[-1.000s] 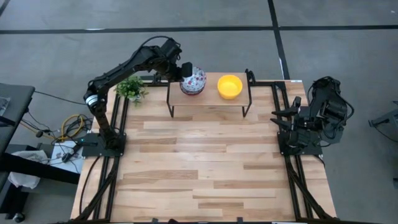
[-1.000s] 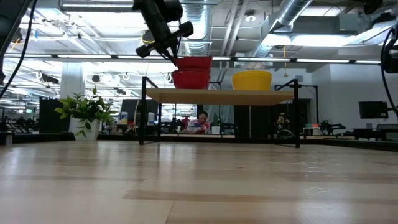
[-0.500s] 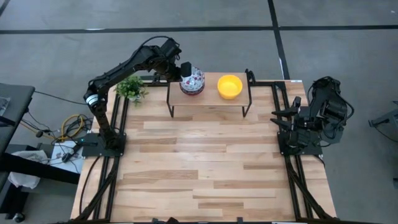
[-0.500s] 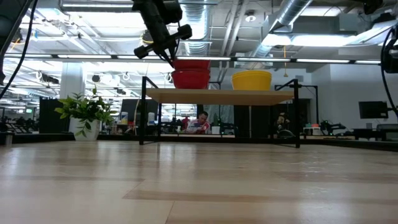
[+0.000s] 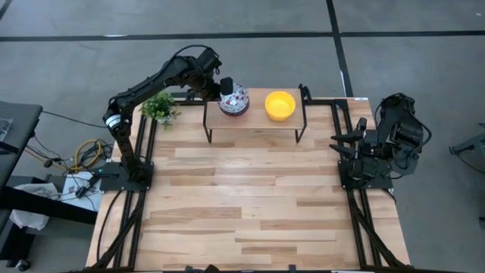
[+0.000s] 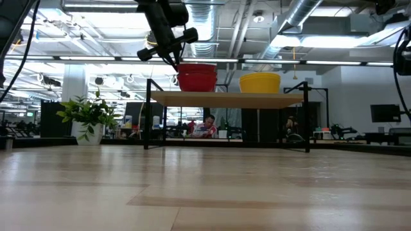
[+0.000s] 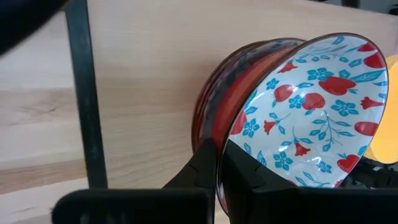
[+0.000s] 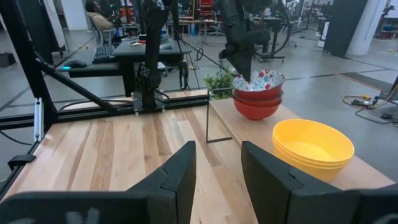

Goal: Pick & Place Mini bowls
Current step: Stack the orange bowl on the orange bowl on the shelf

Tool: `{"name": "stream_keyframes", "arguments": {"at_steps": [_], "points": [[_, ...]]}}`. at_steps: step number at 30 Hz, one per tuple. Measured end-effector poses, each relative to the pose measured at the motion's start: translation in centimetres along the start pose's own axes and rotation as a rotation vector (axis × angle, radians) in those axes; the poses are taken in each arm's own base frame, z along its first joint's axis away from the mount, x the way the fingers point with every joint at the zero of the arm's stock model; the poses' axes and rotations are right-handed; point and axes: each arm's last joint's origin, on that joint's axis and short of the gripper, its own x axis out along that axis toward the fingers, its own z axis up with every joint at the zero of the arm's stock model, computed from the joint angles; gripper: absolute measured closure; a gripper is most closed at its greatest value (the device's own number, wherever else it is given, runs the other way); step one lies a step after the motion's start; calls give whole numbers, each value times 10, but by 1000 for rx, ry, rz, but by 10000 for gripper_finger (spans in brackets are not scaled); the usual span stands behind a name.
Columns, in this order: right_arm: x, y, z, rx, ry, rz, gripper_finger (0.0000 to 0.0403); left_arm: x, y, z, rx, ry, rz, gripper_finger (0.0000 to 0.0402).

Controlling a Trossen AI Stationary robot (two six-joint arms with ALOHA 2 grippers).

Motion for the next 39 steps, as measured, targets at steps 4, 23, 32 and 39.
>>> {"name": "stream_keyframes", "arguments": {"at_steps": [4, 23, 32, 39], "points": [[0, 0, 0, 0, 0, 0, 285, 8, -1, 0, -2, 21, 8, 395], [0, 1, 0, 0, 12, 19, 285, 8, -2, 0, 12, 24, -11, 358], [0, 1, 0, 4, 13, 21, 285, 4, -2, 0, 15, 23, -23, 333], [0, 1, 0, 4, 13, 22, 285, -10, -1, -2, 19, -2, -49, 328]]}}
